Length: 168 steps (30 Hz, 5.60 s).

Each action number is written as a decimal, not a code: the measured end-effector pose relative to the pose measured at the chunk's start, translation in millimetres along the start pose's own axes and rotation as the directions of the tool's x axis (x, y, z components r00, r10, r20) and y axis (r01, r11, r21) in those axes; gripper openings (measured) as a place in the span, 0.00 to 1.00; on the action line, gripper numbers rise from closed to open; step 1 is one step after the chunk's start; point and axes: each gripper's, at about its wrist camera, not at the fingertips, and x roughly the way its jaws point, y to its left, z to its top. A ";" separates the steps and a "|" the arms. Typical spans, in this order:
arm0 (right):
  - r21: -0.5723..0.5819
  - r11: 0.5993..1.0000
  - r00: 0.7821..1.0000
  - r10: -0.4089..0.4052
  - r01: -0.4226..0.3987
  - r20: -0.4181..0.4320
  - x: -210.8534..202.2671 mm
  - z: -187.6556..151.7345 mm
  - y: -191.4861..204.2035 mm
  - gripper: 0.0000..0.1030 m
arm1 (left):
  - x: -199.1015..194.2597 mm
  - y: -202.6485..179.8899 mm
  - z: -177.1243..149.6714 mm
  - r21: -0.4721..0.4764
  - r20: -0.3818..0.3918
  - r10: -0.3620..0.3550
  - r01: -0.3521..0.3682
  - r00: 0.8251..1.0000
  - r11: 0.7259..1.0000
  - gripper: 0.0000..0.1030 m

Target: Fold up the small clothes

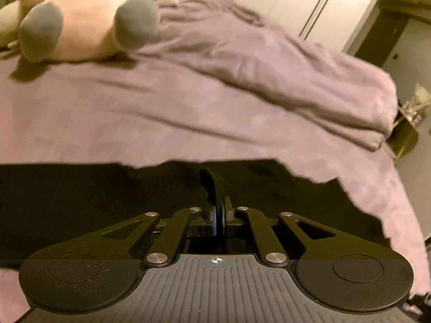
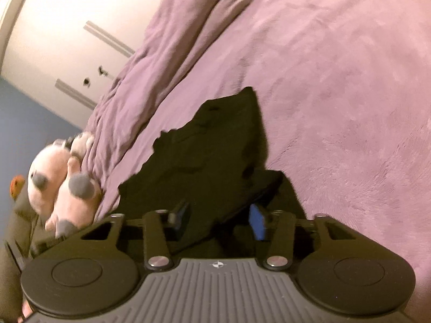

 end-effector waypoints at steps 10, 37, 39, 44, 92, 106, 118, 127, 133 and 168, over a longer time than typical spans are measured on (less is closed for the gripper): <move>0.047 0.999 0.987 -0.016 0.009 0.157 0.9 9.1 -5.2 0.06 | 12.7 0.6 -5.7 0.014 0.000 -0.038 0.038 0.999 0.999 0.05; -0.427 0.890 0.987 -0.133 0.157 0.087 9.1 -15.9 67.1 0.26 | 6.0 6.9 -27.1 0.062 -0.104 -0.004 0.010 0.995 0.998 0.06; -0.476 0.863 0.985 -0.152 0.171 0.079 22.3 -20.8 74.4 0.26 | 4.2 7.7 -25.0 0.097 -0.091 0.024 -0.016 0.996 0.995 0.06; -0.549 0.800 0.968 -0.236 0.241 0.080 41.3 -32.8 69.0 0.23 | -5.0 15.0 -24.3 0.081 -0.057 0.100 -0.095 0.993 0.992 0.11; -0.695 0.620 0.918 -0.366 0.363 0.153 -6.4 -93.4 91.7 0.36 | -105.2 184.7 -72.6 -0.462 0.107 -0.033 0.079 0.994 0.883 0.63; -0.702 0.612 0.911 -0.391 0.365 0.132 -6.1 -108.7 110.1 0.43 | -140.7 343.4 -87.9 -0.811 0.265 0.228 0.088 0.937 0.579 0.30; -0.679 0.627 0.906 -0.400 0.381 0.139 -11.7 -105.4 105.8 0.45 | -151.5 310.5 -51.0 -0.633 0.376 0.196 0.097 0.906 0.768 0.06; -0.627 0.686 0.921 -0.359 0.370 0.151 -25.5 -98.5 99.9 0.45 | -138.0 80.3 0.4 -0.005 0.349 -0.227 0.244 0.909 0.970 0.06; -0.605 0.703 0.923 -0.349 0.373 0.163 -37.9 -93.0 92.5 0.45 | -76.6 -40.3 -42.0 0.208 0.084 -0.348 0.325 0.934 0.923 0.56; -0.942 0.330 0.997 -0.069 0.058 0.038 80.0 -195.8 255.7 0.52 | -82.9 93.3 -108.7 -0.149 0.062 0.084 -0.074 0.995 0.986 0.64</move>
